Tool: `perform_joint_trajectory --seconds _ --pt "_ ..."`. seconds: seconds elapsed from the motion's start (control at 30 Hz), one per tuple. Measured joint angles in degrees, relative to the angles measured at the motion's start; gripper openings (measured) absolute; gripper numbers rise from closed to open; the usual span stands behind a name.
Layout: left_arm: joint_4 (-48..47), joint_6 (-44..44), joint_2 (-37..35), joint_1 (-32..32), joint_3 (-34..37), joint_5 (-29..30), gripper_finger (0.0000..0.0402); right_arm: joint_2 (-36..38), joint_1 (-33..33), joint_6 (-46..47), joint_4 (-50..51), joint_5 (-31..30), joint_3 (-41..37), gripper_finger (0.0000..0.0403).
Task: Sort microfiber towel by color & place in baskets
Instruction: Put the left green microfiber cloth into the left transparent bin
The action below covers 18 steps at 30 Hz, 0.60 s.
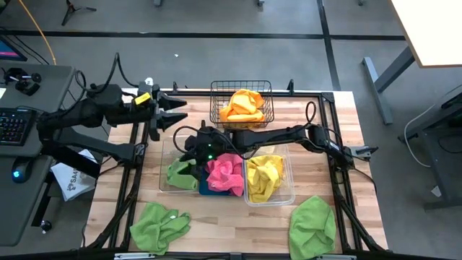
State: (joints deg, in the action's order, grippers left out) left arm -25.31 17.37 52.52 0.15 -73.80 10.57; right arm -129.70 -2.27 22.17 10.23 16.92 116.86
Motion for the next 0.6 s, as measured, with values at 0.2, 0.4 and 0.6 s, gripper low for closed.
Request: perform_joint_trajectory --seconds 0.2,0.4,0.6 --pt "-0.92 0.38 0.43 -2.42 0.00 0.29 0.0225 4.70 0.97 -10.95 18.94 -1.20 0.11 0.0279" --pt "-10.48 7.80 1.46 -9.32 -0.04 -0.95 0.0225 11.14 0.84 -19.48 38.60 -8.28 -2.08 0.0269" --pt "-17.78 20.45 7.73 -24.78 -0.02 -1.57 0.0225 21.23 -0.07 -18.32 43.43 -13.17 -17.05 0.0261"
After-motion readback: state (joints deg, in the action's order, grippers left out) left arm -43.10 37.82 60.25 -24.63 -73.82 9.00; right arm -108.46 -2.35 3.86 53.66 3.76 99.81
